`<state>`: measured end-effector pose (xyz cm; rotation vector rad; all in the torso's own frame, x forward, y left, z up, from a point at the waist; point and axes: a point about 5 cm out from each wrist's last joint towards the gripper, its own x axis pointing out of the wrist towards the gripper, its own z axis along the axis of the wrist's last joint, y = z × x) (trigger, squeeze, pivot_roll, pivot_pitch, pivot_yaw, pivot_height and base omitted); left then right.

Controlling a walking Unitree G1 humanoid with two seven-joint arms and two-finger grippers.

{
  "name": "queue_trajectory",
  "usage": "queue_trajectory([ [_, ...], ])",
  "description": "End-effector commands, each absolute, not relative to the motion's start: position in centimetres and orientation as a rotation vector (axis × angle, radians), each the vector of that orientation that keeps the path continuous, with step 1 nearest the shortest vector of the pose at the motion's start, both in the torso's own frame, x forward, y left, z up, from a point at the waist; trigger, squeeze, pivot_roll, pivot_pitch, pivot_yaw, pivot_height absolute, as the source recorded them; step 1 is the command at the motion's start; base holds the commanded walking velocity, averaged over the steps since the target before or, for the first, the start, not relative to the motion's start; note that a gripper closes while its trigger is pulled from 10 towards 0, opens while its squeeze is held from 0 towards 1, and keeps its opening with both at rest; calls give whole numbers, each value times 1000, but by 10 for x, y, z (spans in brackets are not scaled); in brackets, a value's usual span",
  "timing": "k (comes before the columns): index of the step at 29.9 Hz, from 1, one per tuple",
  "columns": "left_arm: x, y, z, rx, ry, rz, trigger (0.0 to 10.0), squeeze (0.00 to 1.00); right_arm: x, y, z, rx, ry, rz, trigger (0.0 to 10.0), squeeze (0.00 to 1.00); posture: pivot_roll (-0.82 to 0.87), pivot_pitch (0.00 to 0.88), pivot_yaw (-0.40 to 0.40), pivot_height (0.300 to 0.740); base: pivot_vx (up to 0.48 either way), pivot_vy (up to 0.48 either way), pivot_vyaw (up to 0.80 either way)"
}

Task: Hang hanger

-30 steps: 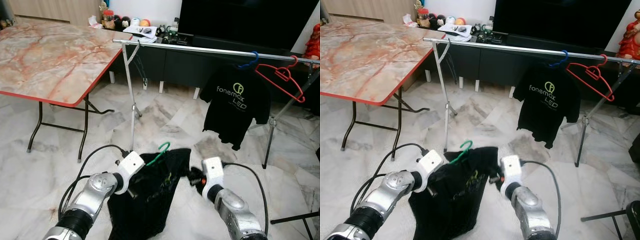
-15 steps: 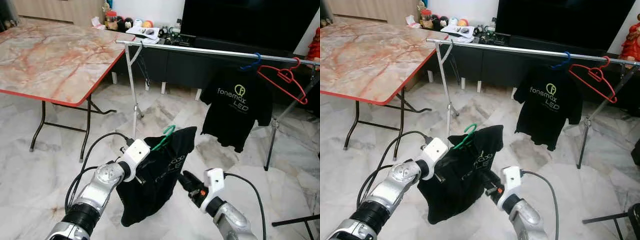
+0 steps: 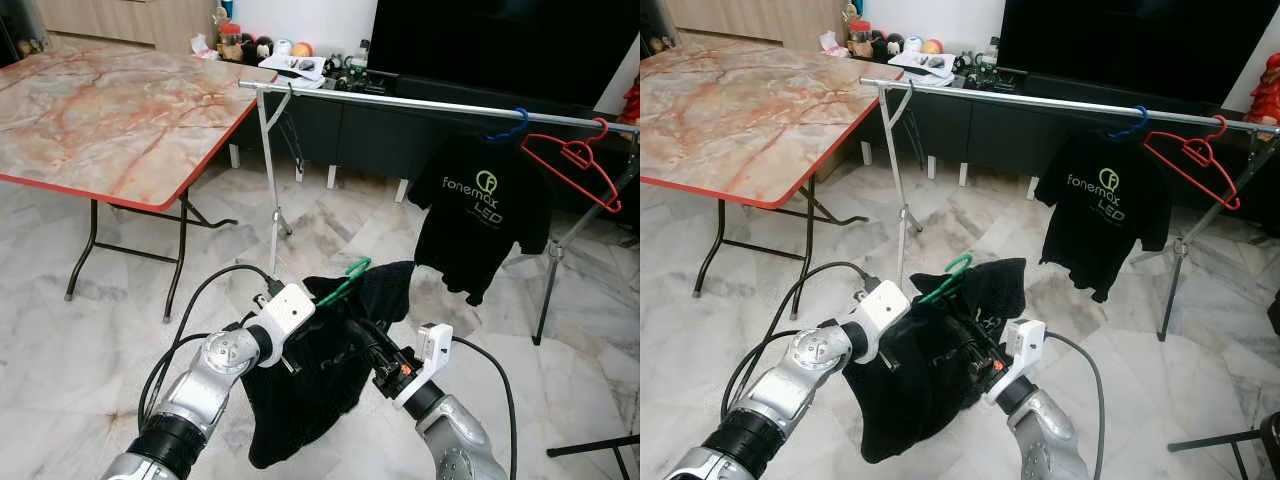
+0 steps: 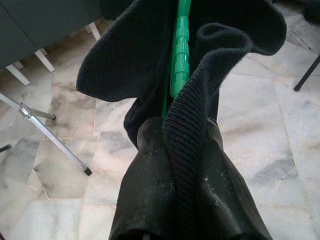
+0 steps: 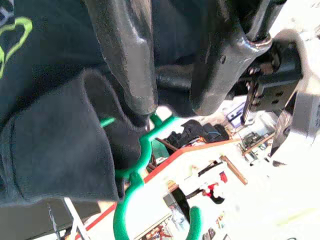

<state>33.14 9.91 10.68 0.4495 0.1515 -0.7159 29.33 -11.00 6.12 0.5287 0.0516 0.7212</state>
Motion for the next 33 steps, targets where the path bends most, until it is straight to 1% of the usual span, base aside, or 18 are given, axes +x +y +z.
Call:
queue_trajectory([
  [1,330,93,115,465,111,-741,10000,0,296,-114,61,501,49,684,10000,0,96,54,-73,740,0,0,0],
  [5,329,91,115,475,110,-744,10000,0,304,-123,59,435,49,573,10000,0,100,55,-72,740,0,0,0],
  [8,329,91,115,475,112,-746,10000,0,305,-125,58,423,54,550,10000,0,100,55,-71,740,0,0,0],
  [16,328,90,115,481,114,-753,10000,0,310,-123,58,416,47,541,10000,0,113,52,-74,740,0,0,0],
  [23,326,86,116,479,109,-766,10000,0,313,-118,60,402,44,590,10000,0,120,50,-77,740,0,0,0],
  [30,324,82,116,476,105,-782,10000,0,322,-117,64,377,54,563,10000,0,125,49,-80,740,0,0,0],
  [33,322,81,116,474,104,-788,10000,0,326,-118,65,343,57,512,10000,0,129,49,-81,740,0,0,0],
])
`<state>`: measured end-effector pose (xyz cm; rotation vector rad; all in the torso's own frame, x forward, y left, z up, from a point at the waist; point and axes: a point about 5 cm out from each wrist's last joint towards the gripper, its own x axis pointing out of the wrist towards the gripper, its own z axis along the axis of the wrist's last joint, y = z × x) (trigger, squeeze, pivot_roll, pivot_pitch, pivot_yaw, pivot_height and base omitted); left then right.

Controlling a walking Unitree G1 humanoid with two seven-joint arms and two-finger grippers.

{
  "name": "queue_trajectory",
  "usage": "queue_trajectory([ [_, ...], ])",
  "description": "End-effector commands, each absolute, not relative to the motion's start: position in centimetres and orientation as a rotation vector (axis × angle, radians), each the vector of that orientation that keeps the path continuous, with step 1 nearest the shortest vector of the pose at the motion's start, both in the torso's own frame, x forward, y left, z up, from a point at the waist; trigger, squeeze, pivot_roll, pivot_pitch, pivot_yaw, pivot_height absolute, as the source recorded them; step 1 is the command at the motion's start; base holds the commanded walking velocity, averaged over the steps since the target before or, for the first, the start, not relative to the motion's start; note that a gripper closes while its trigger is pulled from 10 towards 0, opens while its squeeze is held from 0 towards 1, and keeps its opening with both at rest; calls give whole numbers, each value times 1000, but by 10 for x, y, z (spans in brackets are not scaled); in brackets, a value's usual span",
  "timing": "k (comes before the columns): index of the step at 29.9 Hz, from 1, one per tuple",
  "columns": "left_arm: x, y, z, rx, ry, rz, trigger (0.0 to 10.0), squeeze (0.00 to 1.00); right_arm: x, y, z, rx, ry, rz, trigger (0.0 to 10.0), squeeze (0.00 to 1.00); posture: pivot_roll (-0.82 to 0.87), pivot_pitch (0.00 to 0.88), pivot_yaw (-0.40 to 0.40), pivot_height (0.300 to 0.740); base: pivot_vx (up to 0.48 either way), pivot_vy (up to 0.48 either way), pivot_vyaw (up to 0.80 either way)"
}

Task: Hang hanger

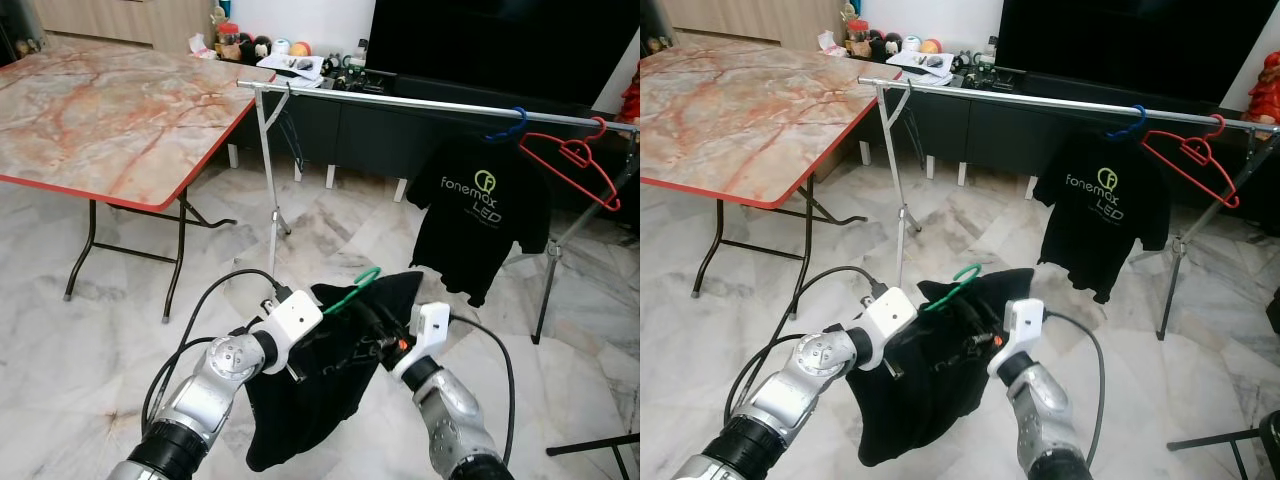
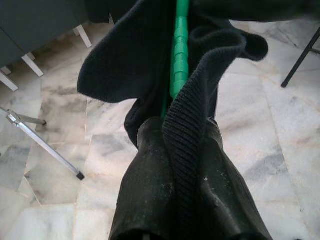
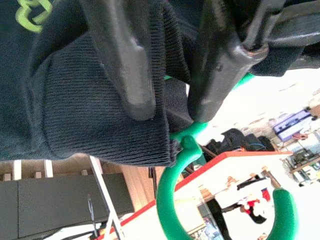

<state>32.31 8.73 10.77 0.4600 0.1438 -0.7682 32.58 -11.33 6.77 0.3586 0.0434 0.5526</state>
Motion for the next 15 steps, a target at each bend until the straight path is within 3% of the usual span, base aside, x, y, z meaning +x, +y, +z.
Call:
queue_trajectory([
  [1,322,80,116,473,105,-790,10000,0,327,-119,65,334,58,492,10000,0,129,49,-81,740,0,0,0],
  [15,321,82,114,477,114,-794,10000,0,335,-155,63,208,81,166,10000,0,128,50,-79,740,0,0,0],
])
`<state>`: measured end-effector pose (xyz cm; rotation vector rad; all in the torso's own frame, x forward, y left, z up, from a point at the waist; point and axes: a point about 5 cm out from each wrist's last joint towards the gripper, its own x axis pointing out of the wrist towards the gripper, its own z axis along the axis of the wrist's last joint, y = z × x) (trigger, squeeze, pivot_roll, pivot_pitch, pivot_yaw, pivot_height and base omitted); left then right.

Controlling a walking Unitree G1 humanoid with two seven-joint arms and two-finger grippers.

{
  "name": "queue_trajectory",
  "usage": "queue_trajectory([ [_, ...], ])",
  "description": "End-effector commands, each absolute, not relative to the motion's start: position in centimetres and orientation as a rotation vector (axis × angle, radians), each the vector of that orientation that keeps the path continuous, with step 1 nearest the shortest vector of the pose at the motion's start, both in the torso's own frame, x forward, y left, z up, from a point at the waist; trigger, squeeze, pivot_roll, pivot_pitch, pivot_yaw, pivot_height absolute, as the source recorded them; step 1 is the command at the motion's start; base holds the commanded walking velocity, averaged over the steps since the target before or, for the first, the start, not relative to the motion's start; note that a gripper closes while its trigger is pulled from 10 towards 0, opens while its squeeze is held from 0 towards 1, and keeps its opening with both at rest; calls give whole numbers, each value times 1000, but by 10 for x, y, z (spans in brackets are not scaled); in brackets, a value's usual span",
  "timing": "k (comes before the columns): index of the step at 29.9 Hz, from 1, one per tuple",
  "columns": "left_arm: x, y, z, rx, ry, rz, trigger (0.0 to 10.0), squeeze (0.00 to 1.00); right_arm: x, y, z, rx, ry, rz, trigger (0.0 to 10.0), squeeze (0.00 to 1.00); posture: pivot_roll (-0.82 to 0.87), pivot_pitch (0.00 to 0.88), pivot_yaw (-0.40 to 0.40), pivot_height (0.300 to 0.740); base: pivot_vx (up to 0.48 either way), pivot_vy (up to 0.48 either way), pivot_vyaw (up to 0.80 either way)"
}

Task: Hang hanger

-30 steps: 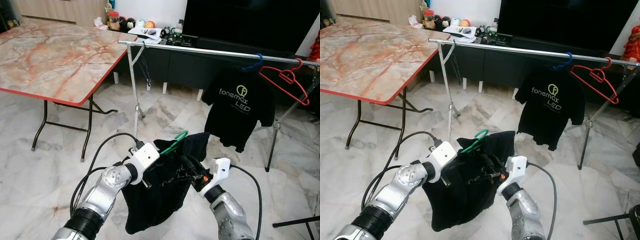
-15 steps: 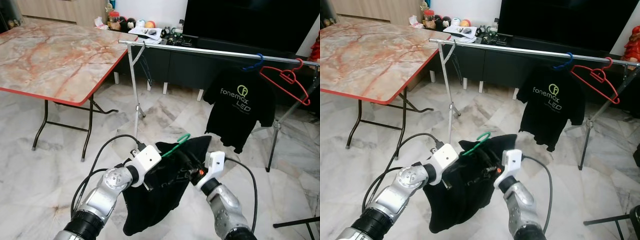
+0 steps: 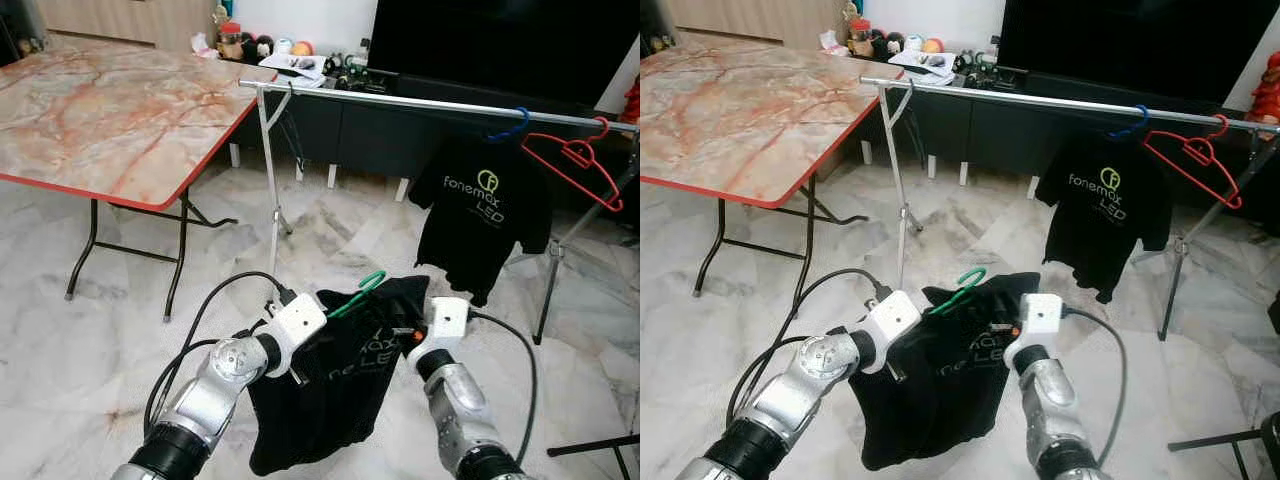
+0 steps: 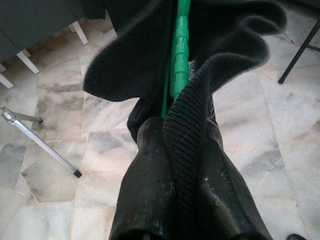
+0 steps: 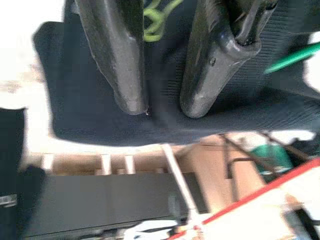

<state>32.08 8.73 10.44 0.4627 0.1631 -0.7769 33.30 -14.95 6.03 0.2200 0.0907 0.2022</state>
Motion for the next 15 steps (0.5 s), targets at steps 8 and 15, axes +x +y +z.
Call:
queue_trajectory([
  [8,320,81,113,479,117,-797,10000,0,338,-168,68,193,50,44,10000,0,127,49,-76,740,0,0,0],
  [15,321,83,114,484,113,-791,10000,0,338,-151,67,267,53,168,10000,0,128,50,-77,740,0,0,0],
])
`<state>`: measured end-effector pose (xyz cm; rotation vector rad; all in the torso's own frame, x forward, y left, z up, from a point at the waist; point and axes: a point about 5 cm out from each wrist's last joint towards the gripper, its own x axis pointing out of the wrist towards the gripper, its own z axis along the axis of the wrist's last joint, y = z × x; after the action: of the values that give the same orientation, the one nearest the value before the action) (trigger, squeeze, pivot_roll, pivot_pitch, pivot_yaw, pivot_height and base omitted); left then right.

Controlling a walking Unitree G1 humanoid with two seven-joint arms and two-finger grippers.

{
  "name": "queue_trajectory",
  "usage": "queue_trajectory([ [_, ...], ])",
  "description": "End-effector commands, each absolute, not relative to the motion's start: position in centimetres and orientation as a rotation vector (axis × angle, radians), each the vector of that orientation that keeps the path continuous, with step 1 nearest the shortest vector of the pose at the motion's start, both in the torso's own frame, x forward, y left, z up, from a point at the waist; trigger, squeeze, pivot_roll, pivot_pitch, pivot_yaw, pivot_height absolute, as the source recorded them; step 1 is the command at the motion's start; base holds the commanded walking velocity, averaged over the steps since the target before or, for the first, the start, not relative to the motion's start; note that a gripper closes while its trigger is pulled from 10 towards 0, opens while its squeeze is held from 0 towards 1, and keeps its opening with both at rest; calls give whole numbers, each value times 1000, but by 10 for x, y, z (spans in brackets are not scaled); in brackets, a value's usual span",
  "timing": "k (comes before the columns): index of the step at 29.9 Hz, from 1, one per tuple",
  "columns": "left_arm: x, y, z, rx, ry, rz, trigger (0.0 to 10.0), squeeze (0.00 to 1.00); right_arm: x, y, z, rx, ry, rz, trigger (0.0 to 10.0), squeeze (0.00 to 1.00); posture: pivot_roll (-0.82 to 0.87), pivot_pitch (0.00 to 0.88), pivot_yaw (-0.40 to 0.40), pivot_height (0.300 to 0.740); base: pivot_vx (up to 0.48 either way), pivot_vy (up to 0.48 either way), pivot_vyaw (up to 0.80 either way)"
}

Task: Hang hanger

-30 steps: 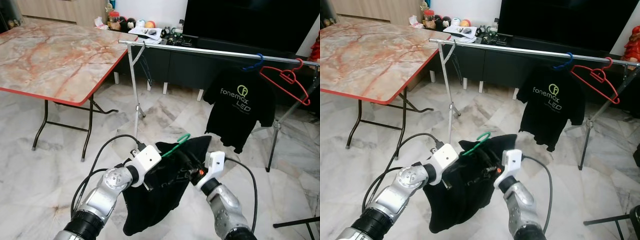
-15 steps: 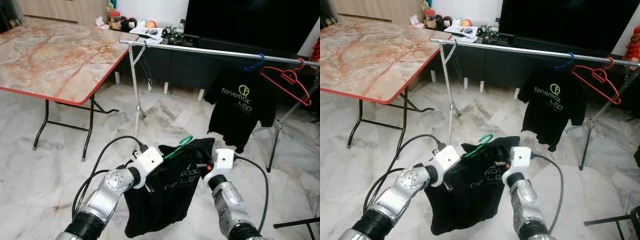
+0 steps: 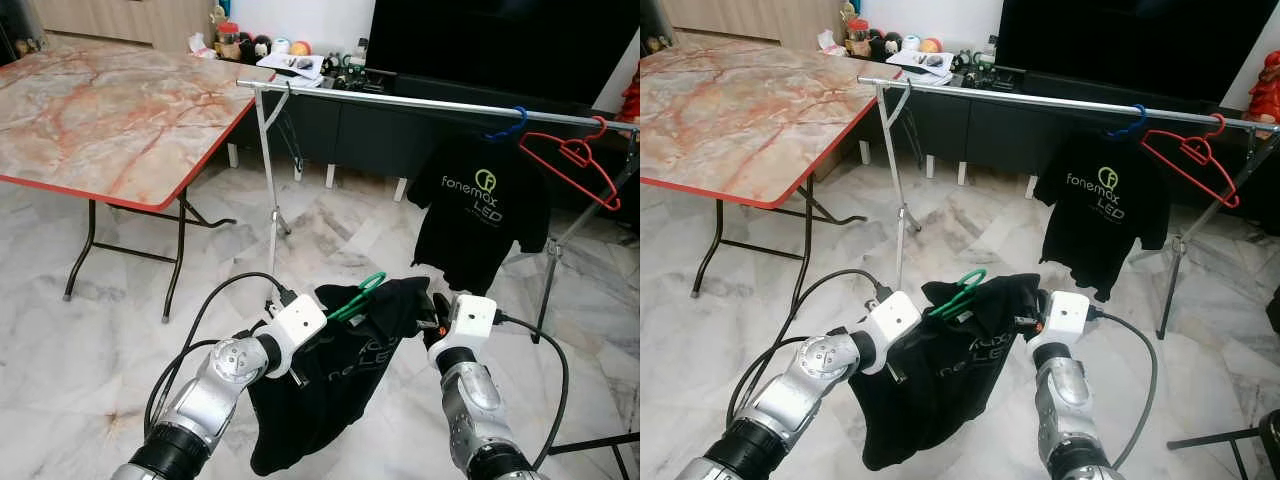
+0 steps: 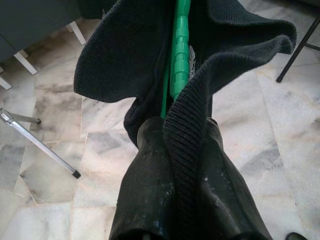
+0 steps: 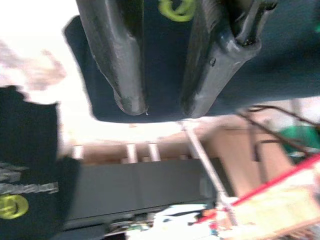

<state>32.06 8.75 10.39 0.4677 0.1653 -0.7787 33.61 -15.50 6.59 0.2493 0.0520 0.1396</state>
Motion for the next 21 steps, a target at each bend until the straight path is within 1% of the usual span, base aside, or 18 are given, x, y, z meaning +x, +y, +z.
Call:
queue_trajectory([
  [1,321,85,115,484,110,-786,10000,0,333,-135,63,268,66,307,10000,0,129,52,-77,740,0,0,0],
  [3,321,85,116,483,109,-786,10000,0,329,-130,62,236,61,357,10000,0,131,55,-78,740,0,0,0],
  [8,321,85,116,481,105,-786,10000,0,326,-132,61,244,47,355,10000,0,130,56,-78,740,0,0,0],
  [10,321,85,116,477,102,-789,10000,0,320,-145,60,258,18,303,10000,0,121,59,-78,740,0,0,0],
  [16,320,82,116,475,99,-800,10000,0,308,-150,57,280,-4,323,10000,0,110,64,-74,740,0,0,0],
  [17,320,81,116,475,98,-802,10000,0,306,-148,56,301,-2,351,10000,59,110,64,-75,740,0,0,0],
  [18,321,80,116,476,98,-804,10000,0,305,-146,56,315,2,382,10000,169,110,64,-75,740,0,0,0],
  [19,321,80,116,482,96,-804,10000,0,302,-141,56,351,9,443,10000,255,111,63,-75,740,0,0,0],
  [20,321,80,116,482,96,-804,10000,0,301,-139,55,353,16,468,10000,486,113,63,-75,740,0,0,0],
  [21,321,80,116,482,96,-804,10000,0,301,-139,55,353,16,468,10000,486,113,63,-75,740,0,0,0],
])
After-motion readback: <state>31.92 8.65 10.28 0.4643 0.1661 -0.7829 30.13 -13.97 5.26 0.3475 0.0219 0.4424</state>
